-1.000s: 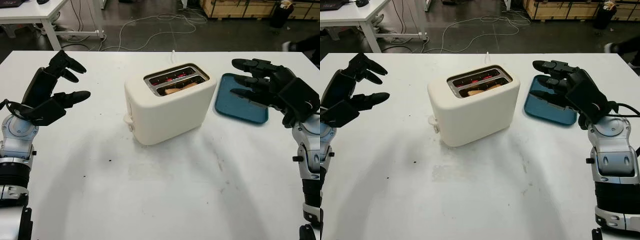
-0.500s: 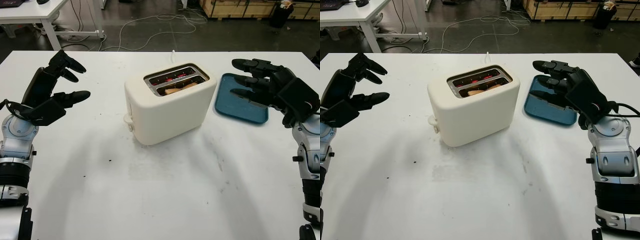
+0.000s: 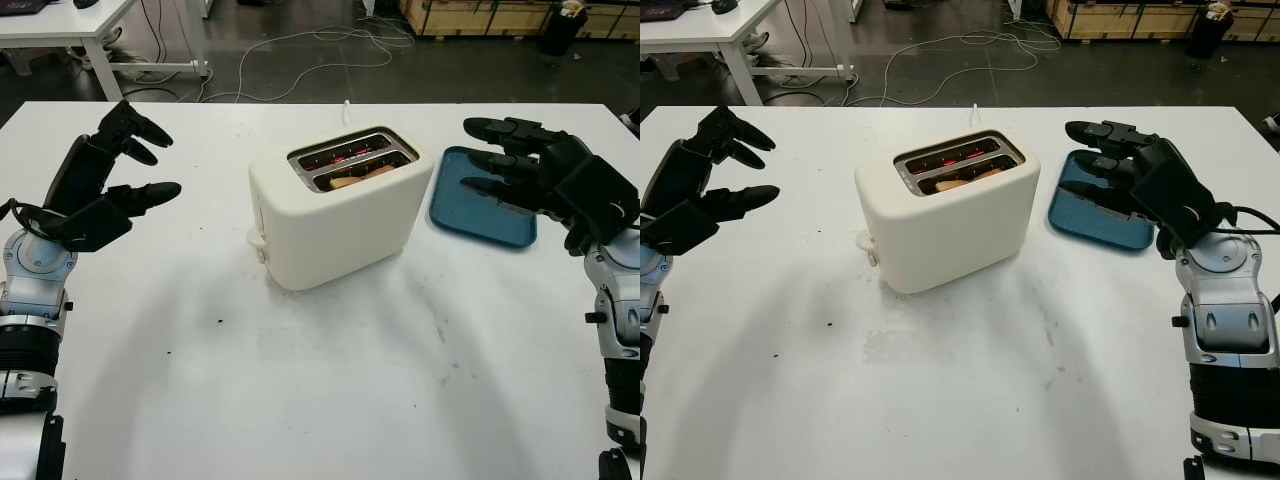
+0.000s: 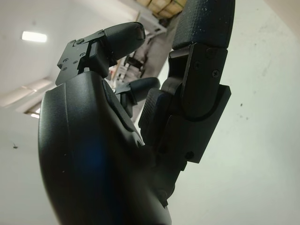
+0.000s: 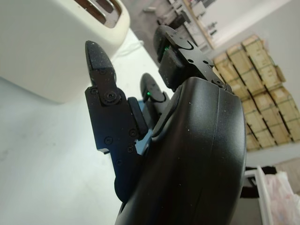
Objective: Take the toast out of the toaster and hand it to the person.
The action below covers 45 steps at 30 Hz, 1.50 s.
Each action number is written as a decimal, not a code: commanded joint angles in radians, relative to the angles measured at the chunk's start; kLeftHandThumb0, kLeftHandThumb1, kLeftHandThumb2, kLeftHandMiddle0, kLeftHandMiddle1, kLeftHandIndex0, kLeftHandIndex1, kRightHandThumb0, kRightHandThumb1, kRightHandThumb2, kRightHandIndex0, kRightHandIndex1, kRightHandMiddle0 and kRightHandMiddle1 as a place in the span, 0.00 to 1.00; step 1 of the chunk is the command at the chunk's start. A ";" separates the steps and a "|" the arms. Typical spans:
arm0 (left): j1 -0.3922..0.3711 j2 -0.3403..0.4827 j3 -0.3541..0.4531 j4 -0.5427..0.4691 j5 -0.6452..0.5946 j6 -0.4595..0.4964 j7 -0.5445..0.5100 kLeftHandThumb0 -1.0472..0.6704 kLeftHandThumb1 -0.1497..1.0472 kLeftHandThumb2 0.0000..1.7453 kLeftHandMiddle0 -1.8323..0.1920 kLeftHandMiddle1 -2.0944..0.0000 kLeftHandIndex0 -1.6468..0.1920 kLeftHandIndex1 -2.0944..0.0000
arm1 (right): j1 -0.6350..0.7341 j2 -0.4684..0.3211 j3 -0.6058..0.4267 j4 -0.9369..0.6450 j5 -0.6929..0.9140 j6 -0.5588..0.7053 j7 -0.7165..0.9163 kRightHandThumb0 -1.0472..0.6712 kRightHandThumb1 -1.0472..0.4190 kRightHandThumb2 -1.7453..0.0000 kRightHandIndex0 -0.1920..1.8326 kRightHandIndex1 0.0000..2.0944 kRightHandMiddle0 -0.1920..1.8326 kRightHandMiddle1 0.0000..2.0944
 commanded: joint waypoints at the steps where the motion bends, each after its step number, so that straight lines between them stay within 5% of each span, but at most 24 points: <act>1: -0.006 0.006 0.004 0.004 -0.004 -0.009 0.000 0.00 0.89 0.11 0.83 0.24 0.85 0.27 | -0.003 -0.002 -0.005 -0.015 0.000 -0.004 -0.005 0.39 0.12 1.00 0.37 0.01 0.35 0.00; 32: 0.004 -0.015 -0.007 -0.058 0.009 0.053 0.026 0.00 0.89 0.10 0.84 0.24 0.84 0.28 | -0.018 -0.005 -0.037 0.007 0.048 0.014 0.011 0.41 0.11 1.00 0.36 0.00 0.35 0.00; 45: -0.015 -0.021 -0.010 -0.017 -0.005 0.011 0.005 0.00 0.89 0.10 0.87 0.22 0.85 0.27 | -0.017 -0.017 -0.038 0.006 0.036 0.011 0.011 0.39 0.11 1.00 0.36 0.00 0.35 0.00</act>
